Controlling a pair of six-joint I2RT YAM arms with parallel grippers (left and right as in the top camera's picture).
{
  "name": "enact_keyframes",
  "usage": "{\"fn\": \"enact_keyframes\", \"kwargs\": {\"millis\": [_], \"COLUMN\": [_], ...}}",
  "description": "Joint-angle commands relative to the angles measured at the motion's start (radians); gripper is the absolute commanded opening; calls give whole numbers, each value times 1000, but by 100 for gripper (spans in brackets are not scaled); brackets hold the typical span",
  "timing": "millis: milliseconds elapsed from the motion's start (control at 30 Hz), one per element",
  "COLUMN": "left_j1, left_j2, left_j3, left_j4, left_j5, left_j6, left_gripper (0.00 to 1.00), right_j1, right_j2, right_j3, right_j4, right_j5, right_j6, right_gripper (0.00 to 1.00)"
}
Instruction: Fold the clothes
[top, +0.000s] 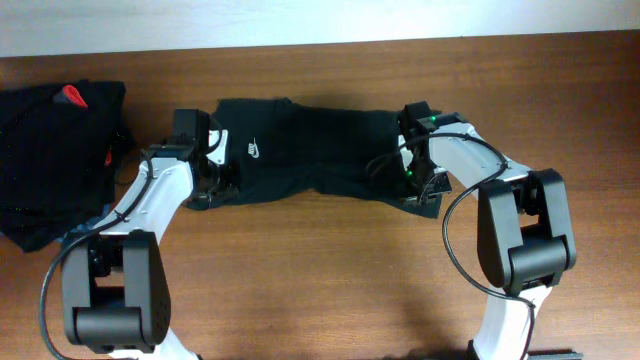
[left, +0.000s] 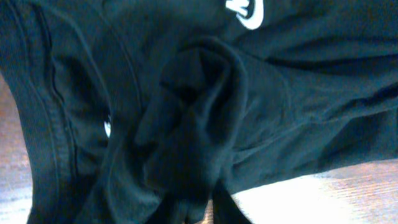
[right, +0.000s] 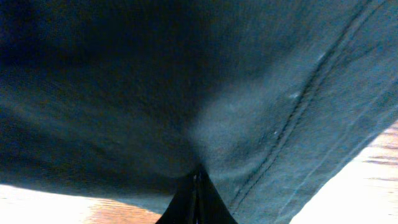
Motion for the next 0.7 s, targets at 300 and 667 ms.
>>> {"fn": "enact_keyframes", "kwargs": {"millis": [300, 667], "left_j1": [-1, -1], "left_j2": [11, 11], "left_j3": [6, 6], "left_j4": [13, 38], "left_j5": [16, 83], "left_j6": [0, 0], "left_gripper": [6, 4], "right_j1": [-190, -180], "right_j2": [-19, -19], "right_j3": [-61, -61], "right_j4": [19, 24], "right_j5": [73, 66], "right_j6": [-23, -26], "right_gripper": [4, 4]}}
